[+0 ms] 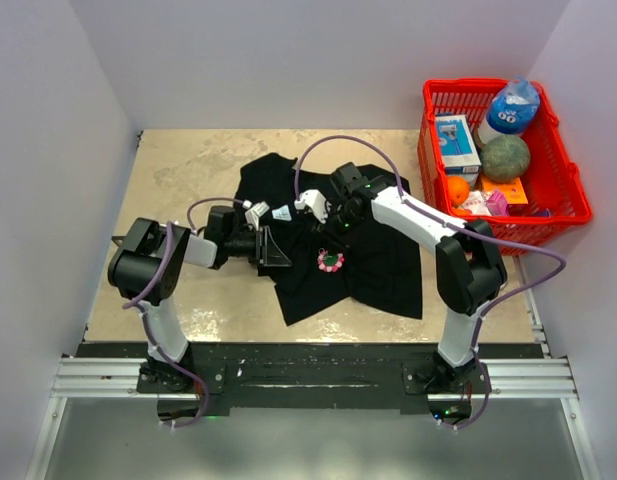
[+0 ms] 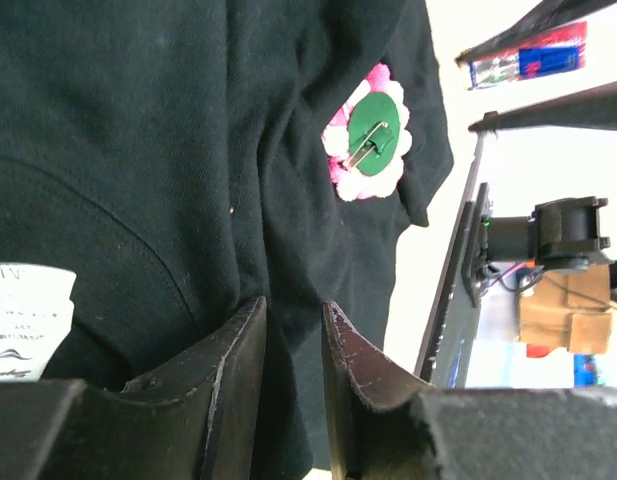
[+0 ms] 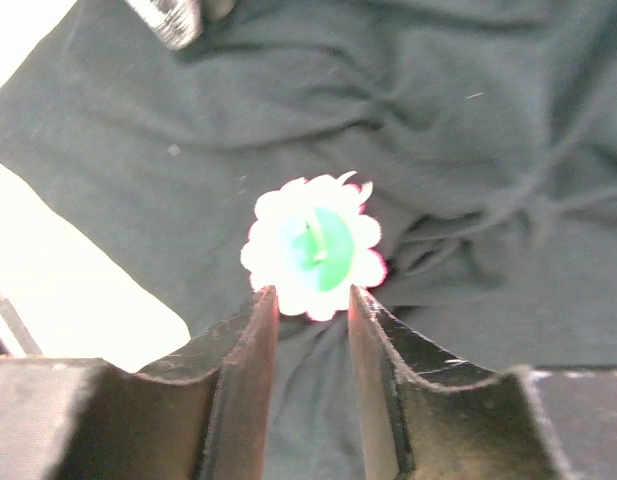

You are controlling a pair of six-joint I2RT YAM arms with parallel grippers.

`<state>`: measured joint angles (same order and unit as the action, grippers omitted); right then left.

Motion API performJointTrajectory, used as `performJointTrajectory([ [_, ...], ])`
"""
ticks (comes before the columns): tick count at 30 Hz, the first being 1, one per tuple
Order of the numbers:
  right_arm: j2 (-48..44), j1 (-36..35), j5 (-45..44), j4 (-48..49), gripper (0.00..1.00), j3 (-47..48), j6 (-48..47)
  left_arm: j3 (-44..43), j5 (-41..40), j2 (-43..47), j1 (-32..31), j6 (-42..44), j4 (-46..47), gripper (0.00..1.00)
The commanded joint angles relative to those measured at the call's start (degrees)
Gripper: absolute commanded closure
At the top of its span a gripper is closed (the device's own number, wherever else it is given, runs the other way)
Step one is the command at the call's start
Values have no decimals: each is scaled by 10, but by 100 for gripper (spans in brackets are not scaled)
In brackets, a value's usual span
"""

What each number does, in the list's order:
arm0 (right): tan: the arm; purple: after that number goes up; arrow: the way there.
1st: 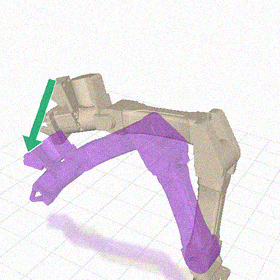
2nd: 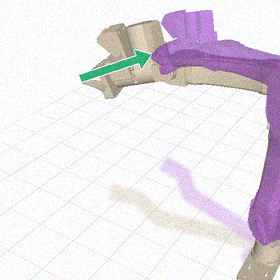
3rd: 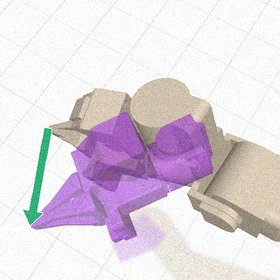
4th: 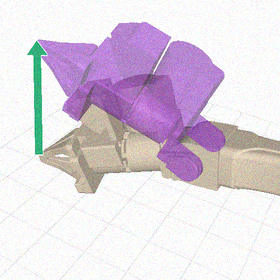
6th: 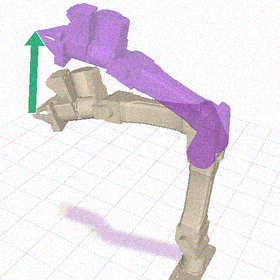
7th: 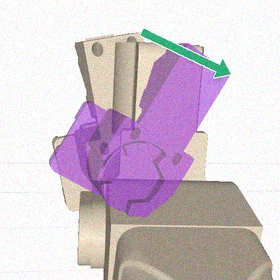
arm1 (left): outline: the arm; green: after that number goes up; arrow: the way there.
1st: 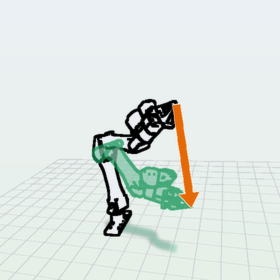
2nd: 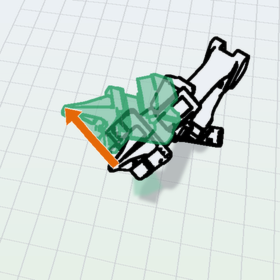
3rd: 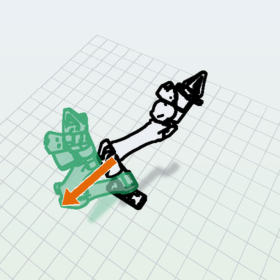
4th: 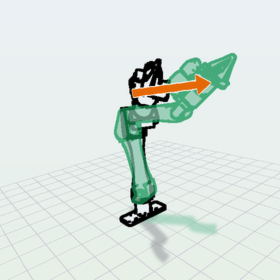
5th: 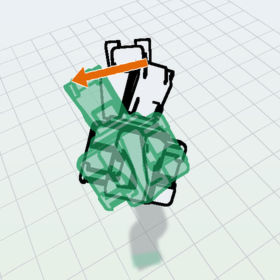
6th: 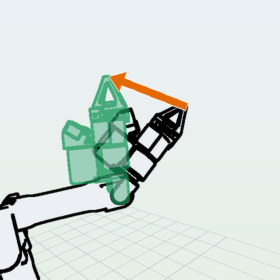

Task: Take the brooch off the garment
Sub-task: Pick up the brooch from the clothes.

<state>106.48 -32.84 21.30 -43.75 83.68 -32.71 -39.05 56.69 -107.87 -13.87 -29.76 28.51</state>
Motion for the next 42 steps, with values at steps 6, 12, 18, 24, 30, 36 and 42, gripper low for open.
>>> performJointTrajectory([
  [6, 10, 1, 27, -30, 53, 14, -43, -75, -10, 70, 6, 149, -182, 59],
  [12, 38, -1, -11, 1, 50, -1, -17, -76, -32, 132, 6, 172, -219, 53],
  [18, 79, -9, -34, 39, 42, 8, 11, -72, -49, 200, 6, 218, -282, 52],
  [24, 103, -21, -62, 12, 50, 29, 5, -103, -51, 244, 7, 276, -364, 52],
  [30, 25, -21, -56, -12, 90, 7, -7, -96, -40, 259, 5, 283, -352, 52],
  [36, -44, -21, -30, -52, 92, 36, -14, -95, -38, 253, -20, 212, -269, 52],
  [42, -88, -21, 13, -42, 93, 73, 13, -125, -29, 199, -77, 160, -177, 49],
])
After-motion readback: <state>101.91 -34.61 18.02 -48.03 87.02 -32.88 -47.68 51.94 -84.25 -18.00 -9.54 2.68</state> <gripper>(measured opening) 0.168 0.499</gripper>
